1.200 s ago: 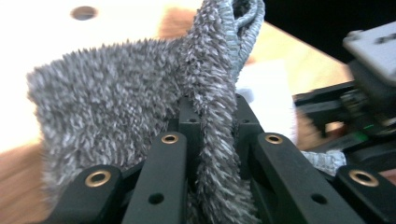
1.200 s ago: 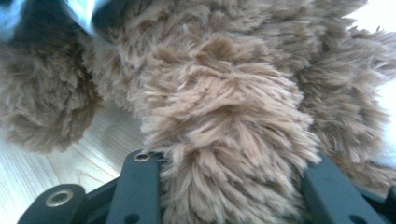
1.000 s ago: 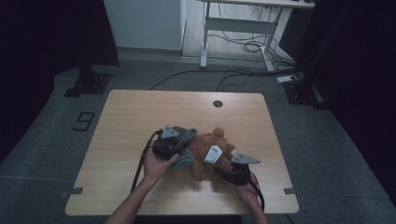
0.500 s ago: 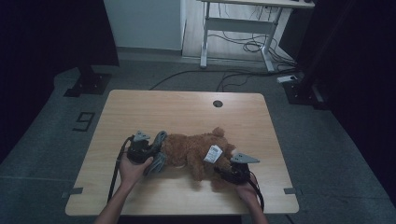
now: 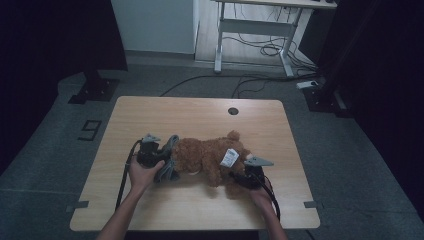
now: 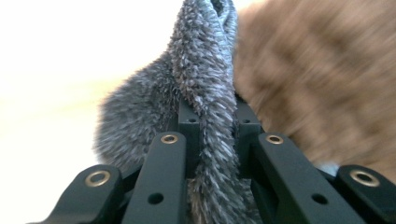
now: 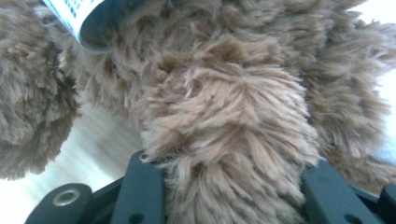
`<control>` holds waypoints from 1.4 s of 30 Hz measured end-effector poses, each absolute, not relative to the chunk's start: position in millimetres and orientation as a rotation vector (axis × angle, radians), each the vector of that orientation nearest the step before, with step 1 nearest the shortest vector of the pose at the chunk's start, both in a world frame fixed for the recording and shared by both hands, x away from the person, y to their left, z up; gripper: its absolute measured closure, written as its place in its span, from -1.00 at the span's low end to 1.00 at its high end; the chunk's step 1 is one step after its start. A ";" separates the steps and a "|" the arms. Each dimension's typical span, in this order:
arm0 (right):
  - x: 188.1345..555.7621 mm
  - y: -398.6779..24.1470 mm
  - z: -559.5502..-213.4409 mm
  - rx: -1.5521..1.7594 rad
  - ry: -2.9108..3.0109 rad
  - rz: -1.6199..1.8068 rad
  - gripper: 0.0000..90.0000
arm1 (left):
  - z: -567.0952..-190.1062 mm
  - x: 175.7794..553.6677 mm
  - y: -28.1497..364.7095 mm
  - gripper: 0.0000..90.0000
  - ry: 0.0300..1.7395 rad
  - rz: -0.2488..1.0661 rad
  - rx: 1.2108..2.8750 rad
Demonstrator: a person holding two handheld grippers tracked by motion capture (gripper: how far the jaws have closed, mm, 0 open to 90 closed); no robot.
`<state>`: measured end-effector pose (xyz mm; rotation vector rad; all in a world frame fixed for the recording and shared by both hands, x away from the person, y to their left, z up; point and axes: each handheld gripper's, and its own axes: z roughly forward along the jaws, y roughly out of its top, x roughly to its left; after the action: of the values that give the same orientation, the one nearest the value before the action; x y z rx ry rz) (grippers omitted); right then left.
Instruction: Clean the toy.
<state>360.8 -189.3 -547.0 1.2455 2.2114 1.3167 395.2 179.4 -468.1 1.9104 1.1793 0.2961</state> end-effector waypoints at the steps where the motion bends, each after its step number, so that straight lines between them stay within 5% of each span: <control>1: 362.7 -189.2 -547.6 1.250 2.211 1.322 0.40 | -459.1 396.8 176.4 0.74 1.160 0.306 1.905; 6: 363.1 -189.4 -547.5 1.248 2.220 1.313 0.40 | -424.9 408.3 149.0 0.73 1.079 0.291 1.905; 12: 359.9 -192.3 -548.1 1.245 2.218 1.319 0.36 | -437.5 424.7 113.4 0.71 1.073 0.279 2.021; 27: 337.1 -217.7 -530.8 1.208 2.177 1.458 -0.33 | -471.5 370.6 140.5 0.73 1.016 0.297 1.924; 36: 330.7 -245.1 -501.6 1.224 2.038 1.596 -0.44 | -476.9 346.3 141.1 0.74 0.974 0.314 1.913; 42: 337.4 -219.0 -489.6 1.161 2.096 1.610 -0.54 | -482.5 329.4 140.9 0.74 0.953 0.286 1.898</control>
<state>337.4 -219.0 -489.6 1.1611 2.0962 1.6105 329.4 140.9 -482.5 1.8978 0.9526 0.2863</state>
